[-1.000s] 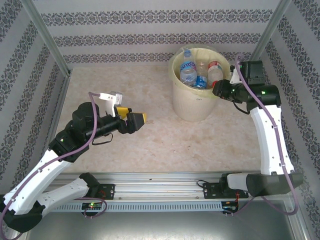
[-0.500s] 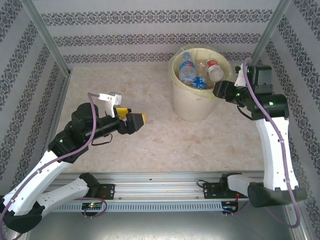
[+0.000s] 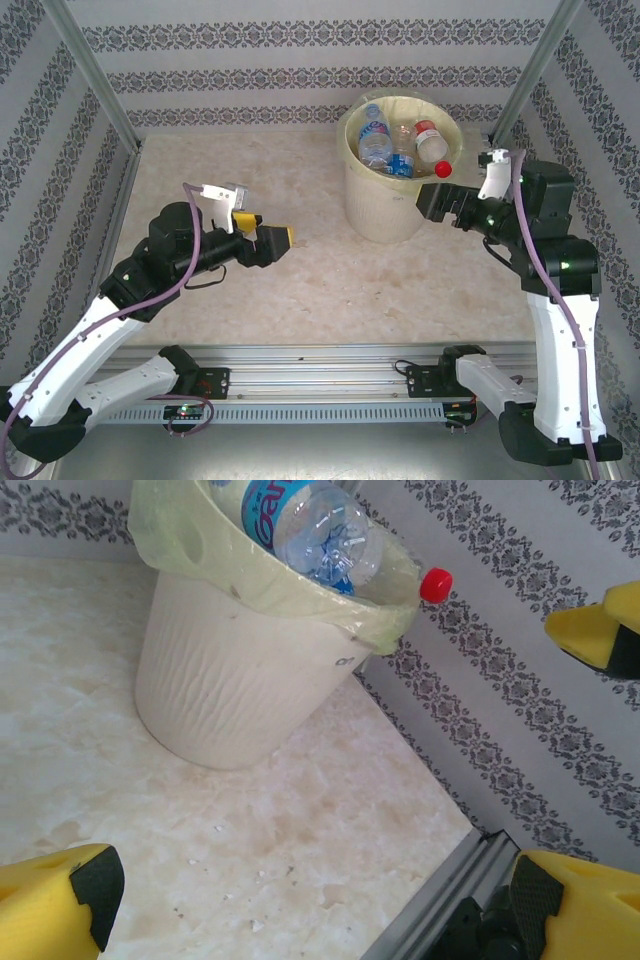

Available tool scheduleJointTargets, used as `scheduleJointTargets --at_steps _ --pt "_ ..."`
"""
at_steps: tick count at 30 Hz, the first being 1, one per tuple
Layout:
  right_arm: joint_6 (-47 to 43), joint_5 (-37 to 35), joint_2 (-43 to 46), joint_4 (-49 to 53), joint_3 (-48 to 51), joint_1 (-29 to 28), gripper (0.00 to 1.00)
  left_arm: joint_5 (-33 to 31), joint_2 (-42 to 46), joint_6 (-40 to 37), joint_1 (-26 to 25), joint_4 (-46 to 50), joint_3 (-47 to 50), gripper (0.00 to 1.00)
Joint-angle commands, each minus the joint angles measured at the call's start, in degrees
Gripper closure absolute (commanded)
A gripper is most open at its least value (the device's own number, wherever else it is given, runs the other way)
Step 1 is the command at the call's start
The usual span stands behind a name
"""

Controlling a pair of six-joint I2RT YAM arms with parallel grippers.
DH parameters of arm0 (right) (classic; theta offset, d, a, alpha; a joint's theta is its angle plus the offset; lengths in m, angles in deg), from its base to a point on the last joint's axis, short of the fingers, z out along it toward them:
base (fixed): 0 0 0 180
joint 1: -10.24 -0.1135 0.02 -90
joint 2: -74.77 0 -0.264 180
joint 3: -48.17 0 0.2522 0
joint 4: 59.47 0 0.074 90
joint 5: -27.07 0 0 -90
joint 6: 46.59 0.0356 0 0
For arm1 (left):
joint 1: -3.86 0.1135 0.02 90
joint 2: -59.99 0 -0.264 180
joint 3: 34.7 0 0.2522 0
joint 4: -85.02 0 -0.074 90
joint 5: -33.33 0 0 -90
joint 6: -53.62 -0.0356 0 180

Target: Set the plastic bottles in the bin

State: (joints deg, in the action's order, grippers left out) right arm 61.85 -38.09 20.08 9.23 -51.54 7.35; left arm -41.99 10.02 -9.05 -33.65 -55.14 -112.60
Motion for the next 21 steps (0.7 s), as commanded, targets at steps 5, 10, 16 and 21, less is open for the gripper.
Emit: scheduleJointTargets --at_steps 5,10,16,21 --pt "0.90 -3.55 6.77 -10.61 11.36 -0.62 0.02 -8.24 1.40 -9.14 -0.72 2.94 -1.76 0.00" --pt "-0.18 -9.92 10.34 -14.40 19.01 -0.10 0.02 -18.42 4.15 -14.58 -0.64 6.17 1.60 0.00" --pt "-0.86 -17.53 13.84 -21.44 32.51 0.00 0.02 -27.64 8.08 -16.43 -0.54 6.72 9.32 0.00" --pt "-2.63 -25.66 16.55 -30.83 45.17 -0.01 0.02 -32.24 8.89 -16.32 -0.20 6.37 14.27 0.00"
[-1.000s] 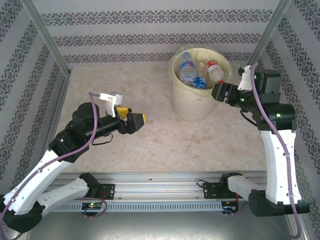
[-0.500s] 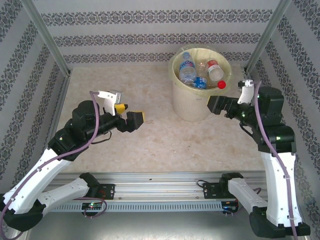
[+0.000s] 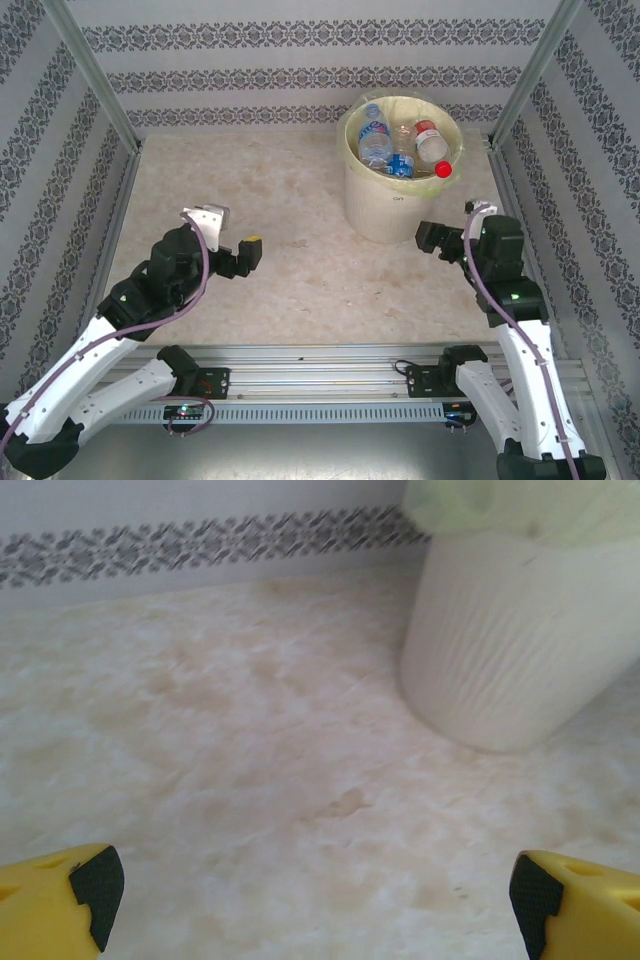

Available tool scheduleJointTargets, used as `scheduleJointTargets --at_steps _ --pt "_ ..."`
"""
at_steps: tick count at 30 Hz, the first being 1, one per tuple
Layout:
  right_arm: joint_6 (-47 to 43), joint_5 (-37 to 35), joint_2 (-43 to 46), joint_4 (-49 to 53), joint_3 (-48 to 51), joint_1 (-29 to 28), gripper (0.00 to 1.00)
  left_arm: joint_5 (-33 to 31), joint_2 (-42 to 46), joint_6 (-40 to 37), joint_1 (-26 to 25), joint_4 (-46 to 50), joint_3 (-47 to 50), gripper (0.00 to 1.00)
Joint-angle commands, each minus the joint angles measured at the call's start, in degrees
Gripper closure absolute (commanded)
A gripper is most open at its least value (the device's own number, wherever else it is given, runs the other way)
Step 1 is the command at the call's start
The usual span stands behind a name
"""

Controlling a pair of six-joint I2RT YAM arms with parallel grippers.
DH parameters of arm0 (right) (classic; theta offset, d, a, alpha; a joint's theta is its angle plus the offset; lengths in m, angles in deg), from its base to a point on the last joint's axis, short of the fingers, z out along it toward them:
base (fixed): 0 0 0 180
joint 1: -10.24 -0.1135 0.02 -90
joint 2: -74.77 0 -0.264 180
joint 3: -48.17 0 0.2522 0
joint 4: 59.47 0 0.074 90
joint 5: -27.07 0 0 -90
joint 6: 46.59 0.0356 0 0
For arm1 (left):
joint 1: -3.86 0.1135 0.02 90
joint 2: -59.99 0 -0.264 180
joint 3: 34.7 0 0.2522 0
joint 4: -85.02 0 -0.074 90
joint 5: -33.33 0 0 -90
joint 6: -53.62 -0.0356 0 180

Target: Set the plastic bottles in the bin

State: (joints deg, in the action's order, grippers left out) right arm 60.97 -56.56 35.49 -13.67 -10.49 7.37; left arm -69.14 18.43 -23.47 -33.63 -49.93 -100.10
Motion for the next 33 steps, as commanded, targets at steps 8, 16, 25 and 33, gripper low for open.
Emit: scheduleJointTargets --at_steps 8,16,25,33 --pt "-3.73 -21.23 0.60 -30.13 20.32 -0.11 0.02 -12.52 1.45 -0.16 0.22 -2.81 8.89 0.00" --pt "-9.02 -25.94 -10.01 -52.17 28.52 -0.11 0.02 -13.86 2.56 -1.37 3.30 -6.21 13.95 0.00" --pt "-11.91 -25.23 -23.72 -69.25 30.32 -0.27 0.02 -6.98 2.45 -2.58 14.11 -10.50 17.98 0.00" --pt "-14.54 -24.21 -36.16 -83.66 29.24 -0.83 0.02 -3.79 0.74 -6.55 21.51 -20.51 23.59 0.00"
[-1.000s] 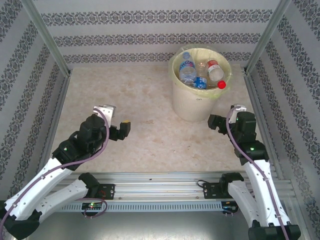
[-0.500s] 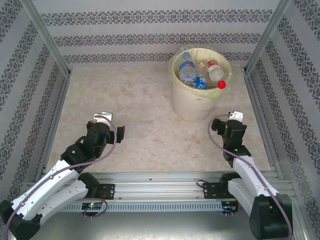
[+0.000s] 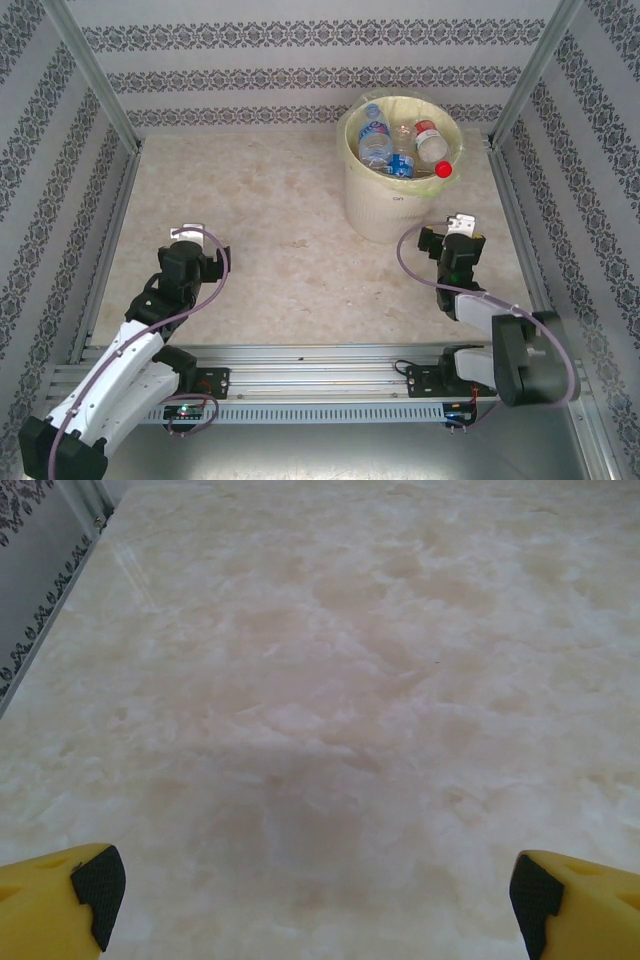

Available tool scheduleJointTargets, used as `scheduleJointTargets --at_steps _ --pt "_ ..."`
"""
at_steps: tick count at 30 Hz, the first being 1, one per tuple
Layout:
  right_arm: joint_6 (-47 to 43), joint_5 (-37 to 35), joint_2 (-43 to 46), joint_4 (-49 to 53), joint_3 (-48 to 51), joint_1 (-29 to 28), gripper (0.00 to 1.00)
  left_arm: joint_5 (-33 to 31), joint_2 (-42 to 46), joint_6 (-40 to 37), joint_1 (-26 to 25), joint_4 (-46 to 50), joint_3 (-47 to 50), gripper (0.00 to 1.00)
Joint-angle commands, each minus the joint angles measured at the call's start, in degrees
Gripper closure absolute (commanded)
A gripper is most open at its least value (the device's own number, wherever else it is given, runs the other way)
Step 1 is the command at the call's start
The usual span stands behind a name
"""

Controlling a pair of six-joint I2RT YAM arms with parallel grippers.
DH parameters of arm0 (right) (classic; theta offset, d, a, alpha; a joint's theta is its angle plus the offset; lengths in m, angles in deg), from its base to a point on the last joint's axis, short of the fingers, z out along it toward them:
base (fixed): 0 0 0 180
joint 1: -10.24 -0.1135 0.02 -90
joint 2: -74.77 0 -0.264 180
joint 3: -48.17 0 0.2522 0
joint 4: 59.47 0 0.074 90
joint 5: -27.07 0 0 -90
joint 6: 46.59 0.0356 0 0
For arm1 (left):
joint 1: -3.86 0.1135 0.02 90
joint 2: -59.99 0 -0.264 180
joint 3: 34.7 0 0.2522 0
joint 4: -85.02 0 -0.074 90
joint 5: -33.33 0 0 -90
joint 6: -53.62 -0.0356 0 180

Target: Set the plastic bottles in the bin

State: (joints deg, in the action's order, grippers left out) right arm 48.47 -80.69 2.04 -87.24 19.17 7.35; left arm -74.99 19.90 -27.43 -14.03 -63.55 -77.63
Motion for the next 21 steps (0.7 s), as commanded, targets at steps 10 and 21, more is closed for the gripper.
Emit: scheduleJointTargets --at_steps 10,21 --pt "-4.84 5.44 -14.36 -18.98 -1.93 -1.80 0.02 4.84 -7.53 -3.11 9.35 -21.20 7.71 0.00" --pt "-2.10 2.79 -13.98 -12.84 -5.37 -0.59 0.02 8.68 -21.28 -6.04 12.95 -44.12 11.34 0.00"
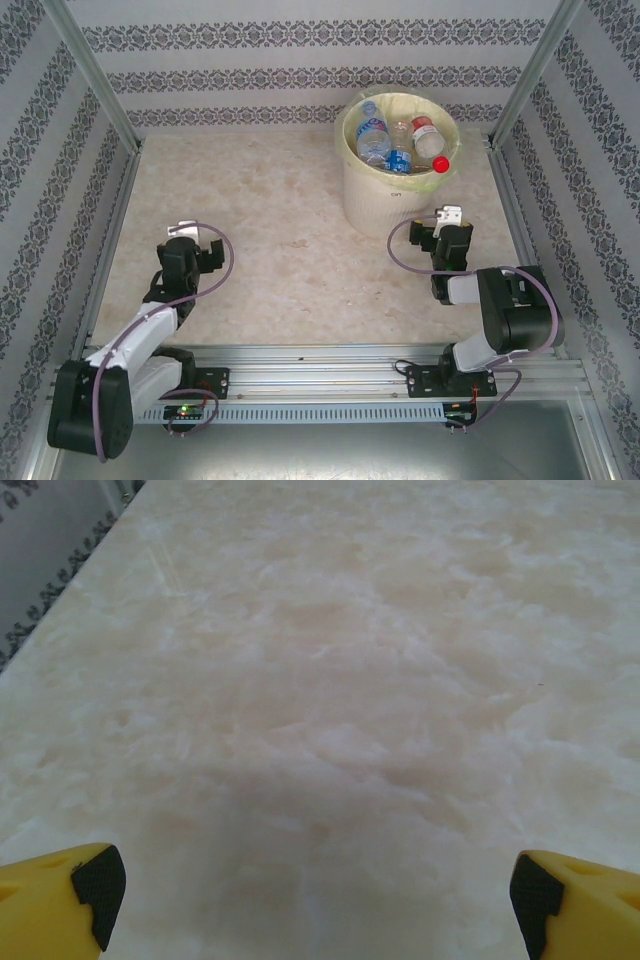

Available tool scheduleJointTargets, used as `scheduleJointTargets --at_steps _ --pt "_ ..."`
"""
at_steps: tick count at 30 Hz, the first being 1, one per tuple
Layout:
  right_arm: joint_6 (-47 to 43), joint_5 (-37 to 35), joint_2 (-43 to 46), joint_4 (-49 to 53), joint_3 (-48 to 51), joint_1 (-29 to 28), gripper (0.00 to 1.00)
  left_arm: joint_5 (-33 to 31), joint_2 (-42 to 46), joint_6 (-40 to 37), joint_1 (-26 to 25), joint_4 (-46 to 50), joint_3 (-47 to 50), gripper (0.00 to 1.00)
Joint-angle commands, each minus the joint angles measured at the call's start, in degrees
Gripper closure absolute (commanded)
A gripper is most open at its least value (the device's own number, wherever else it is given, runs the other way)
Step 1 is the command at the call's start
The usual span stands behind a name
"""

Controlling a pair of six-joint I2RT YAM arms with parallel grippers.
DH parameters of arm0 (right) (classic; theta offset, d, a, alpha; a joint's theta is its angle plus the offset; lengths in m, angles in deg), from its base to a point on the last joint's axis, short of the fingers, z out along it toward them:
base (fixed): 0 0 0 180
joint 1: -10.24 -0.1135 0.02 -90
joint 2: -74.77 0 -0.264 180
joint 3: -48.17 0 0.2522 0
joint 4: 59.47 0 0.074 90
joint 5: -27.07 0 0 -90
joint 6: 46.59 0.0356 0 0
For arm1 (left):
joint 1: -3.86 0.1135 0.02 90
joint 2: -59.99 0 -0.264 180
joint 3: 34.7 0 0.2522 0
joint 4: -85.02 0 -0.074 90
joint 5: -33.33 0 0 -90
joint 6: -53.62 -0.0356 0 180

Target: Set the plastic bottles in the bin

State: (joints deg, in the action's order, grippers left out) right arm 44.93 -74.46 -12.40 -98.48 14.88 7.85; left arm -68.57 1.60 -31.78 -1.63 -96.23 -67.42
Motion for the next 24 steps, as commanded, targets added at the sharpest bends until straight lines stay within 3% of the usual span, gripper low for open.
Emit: scheduleJointTargets --at_steps 1,8,16,19,21,24 --pt "1.42 -3.31 0.53 -1.06 -1.21 -1.08 0.02 2.42 -4.81 -2.04 0.51 -13.46 1.04 0.00" --pt "1.64 -2.71 0.53 -0.93 -1.30 -0.84 0.02 4.60 -16.47 -7.17 0.58 -27.52 0.73 0.00" --pt "1.64 -2.71 0.57 -0.93 -1.30 -0.77 0.02 8.53 -28.04 -8.64 1.38 -36.80 -2.24 0.00" --pt "1.64 -2.71 0.57 -0.93 -1.30 -0.77 0.02 10.72 -29.08 -6.74 3.28 -37.81 -1.94 0.00" --pt "1.64 -2.70 0.56 -0.93 -1.30 -0.77 0.02 12.90 -33.36 -7.81 3.55 -46.54 -0.13 0.00" --pt "1.62 -2.71 0.53 -0.93 -1.30 -0.77 0.02 15.60 -31.31 -8.33 3.56 -44.33 0.76 0.00"
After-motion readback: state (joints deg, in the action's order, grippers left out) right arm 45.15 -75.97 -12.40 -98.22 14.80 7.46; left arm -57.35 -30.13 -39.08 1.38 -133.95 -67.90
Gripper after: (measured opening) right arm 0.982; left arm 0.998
